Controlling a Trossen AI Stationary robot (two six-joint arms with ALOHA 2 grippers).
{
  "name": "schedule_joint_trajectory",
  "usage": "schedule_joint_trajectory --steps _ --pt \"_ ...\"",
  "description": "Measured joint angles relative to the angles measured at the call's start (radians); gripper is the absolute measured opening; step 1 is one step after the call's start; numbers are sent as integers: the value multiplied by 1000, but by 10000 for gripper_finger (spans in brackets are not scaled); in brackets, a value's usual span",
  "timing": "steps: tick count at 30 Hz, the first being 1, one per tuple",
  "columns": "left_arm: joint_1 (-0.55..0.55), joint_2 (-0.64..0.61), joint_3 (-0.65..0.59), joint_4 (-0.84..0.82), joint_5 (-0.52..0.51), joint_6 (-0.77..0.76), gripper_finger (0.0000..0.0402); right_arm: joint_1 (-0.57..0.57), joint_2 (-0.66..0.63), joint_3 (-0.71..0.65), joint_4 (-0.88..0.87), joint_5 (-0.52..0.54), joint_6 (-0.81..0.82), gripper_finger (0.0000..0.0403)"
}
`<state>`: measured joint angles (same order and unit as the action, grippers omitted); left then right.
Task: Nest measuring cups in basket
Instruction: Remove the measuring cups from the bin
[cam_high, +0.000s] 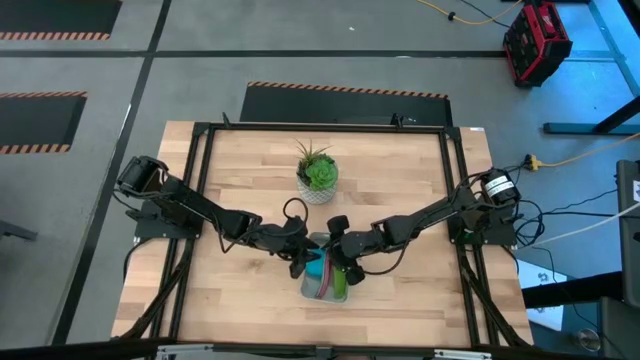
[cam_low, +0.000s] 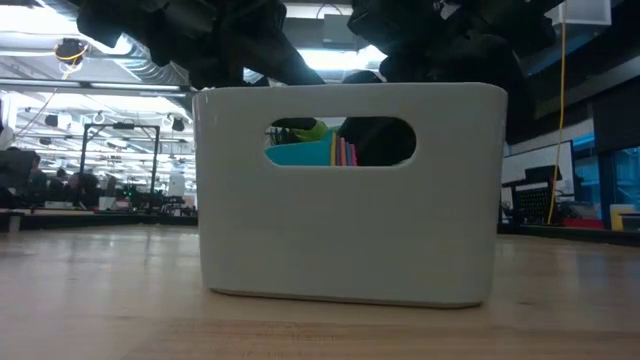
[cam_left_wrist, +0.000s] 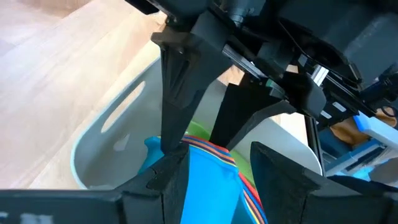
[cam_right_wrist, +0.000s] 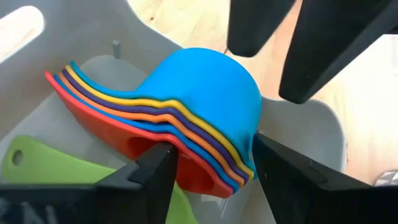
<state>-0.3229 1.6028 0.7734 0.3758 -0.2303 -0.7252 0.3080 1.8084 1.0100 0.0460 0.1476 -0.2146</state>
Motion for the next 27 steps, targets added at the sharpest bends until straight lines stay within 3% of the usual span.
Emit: schedule_joint_trajectory --steps 12,18,20,24,27 --pt "4 0 0 55 -35 -42 163 0 0 0 1 1 -3 210" --pt "6 0 48 38 86 -110 163 0 0 0 2 -6 -3 216" --pt "-12 0 112 -57 102 -107 163 0 0 0 2 -6 -2 220" --pt "-56 1 300 -463 60 -129 163 0 0 0 2 -8 0 222" --pt "-89 6 416 -672 16 -194 163 0 0 0 2 -9 0 222"
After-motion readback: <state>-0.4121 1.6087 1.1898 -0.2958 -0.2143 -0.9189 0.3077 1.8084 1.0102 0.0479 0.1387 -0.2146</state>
